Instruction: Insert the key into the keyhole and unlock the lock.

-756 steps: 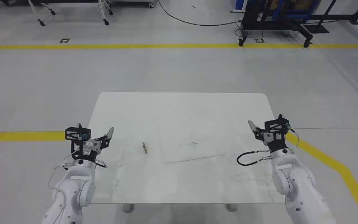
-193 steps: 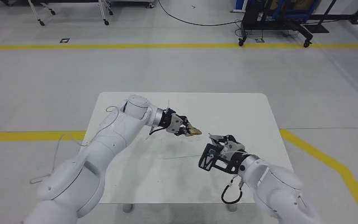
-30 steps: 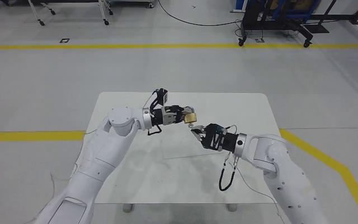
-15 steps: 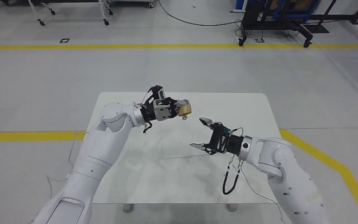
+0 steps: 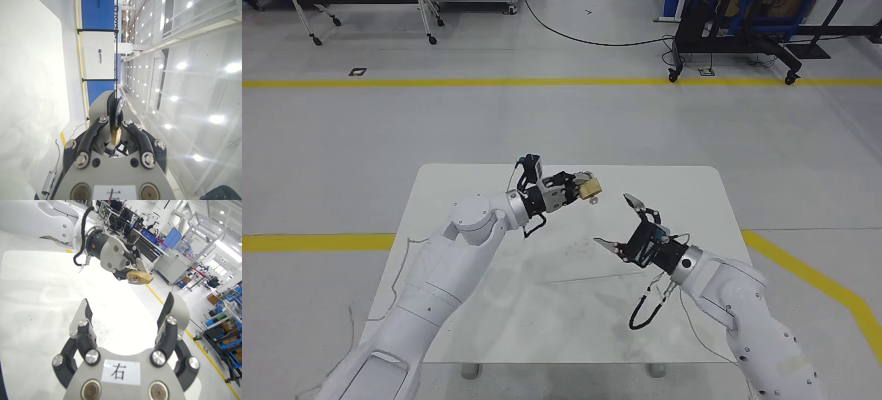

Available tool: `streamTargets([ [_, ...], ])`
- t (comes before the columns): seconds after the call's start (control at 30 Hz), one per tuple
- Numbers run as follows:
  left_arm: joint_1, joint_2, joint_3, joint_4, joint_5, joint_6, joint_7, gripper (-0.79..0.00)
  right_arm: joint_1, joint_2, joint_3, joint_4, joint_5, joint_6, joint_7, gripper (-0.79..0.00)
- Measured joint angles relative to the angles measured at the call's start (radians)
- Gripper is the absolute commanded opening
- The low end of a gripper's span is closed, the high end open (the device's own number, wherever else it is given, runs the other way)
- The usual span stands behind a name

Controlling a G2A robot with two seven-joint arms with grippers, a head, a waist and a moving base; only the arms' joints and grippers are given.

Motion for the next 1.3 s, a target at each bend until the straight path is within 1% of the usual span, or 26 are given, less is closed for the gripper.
streamTargets([
  [0.07,-0.019,-0.008,0.023,0.028,0.027,-0.012,0.009,-0.785,0.012,-0.001,-0.012,0.017,-0.029,0.024,0.016,-0.551],
  [0.1,-0.028,-0.013,0.034,0.044,0.039,-0.022,0.014,-0.785,0.015,-0.002,-0.02,0.02,-0.055,0.048,0.027,-0.56],
  [0.13,-0.032,-0.016,0.039,0.054,0.041,-0.029,0.017,-0.785,0.014,-0.003,-0.026,0.019,-0.078,0.071,0.036,-0.597],
  [0.2,-0.041,-0.022,0.047,0.071,0.045,-0.04,0.024,-0.785,0.008,-0.005,-0.041,0.012,-0.143,0.136,0.064,-0.606],
  [0.3,-0.055,-0.03,0.066,0.089,0.086,-0.043,0.045,-0.785,0.006,-0.008,-0.067,0.004,-0.218,0.197,0.092,-0.665],
  [0.4,-0.07,-0.037,0.084,0.108,0.13,-0.043,0.068,-0.785,0.013,-0.009,-0.084,0.006,-0.261,0.212,0.1,-0.65],
  [0.47,-0.078,-0.041,0.092,0.12,0.147,-0.039,0.079,-0.785,0.019,-0.01,-0.094,0.006,-0.283,0.217,0.113,-0.594],
  [0.57,-0.088,-0.048,0.104,0.136,0.172,-0.022,0.099,-0.785,0.033,-0.013,-0.119,0.008,-0.323,0.224,0.148,-0.563],
  [0.67,-0.096,-0.055,0.108,0.149,0.176,-0.005,0.11,-0.785,0.051,-0.019,-0.158,0.007,-0.369,0.228,0.196,-0.566],
  [0.83,-0.107,-0.063,0.107,0.17,0.167,0.014,0.096,-0.785,0.091,-0.03,-0.217,0.02,-0.404,0.221,0.264,-0.576],
  [0.93,-0.11,-0.068,0.108,0.177,0.17,0.015,0.089,-0.785,0.111,-0.037,-0.248,0.023,-0.42,0.229,0.296,-0.616],
  [0.97,-0.111,-0.069,0.108,0.18,0.17,0.015,0.087,-0.785,0.117,-0.039,-0.255,0.025,-0.423,0.232,0.305,-0.683],
  [1.0,-0.112,-0.07,0.107,0.182,0.171,0.015,0.084,-0.785,0.123,-0.041,-0.263,0.028,-0.425,0.236,0.315,-0.77],
  [1.03,-0.112,-0.071,0.107,0.184,0.171,0.014,0.082,-0.785,0.127,-0.043,-0.267,0.03,-0.426,0.239,0.321,-0.785],
  [1.3,-0.112,-0.076,0.097,0.193,0.177,0.007,0.058,-0.785,0.131,-0.053,-0.274,0.036,-0.427,0.272,0.361,-0.785],
])
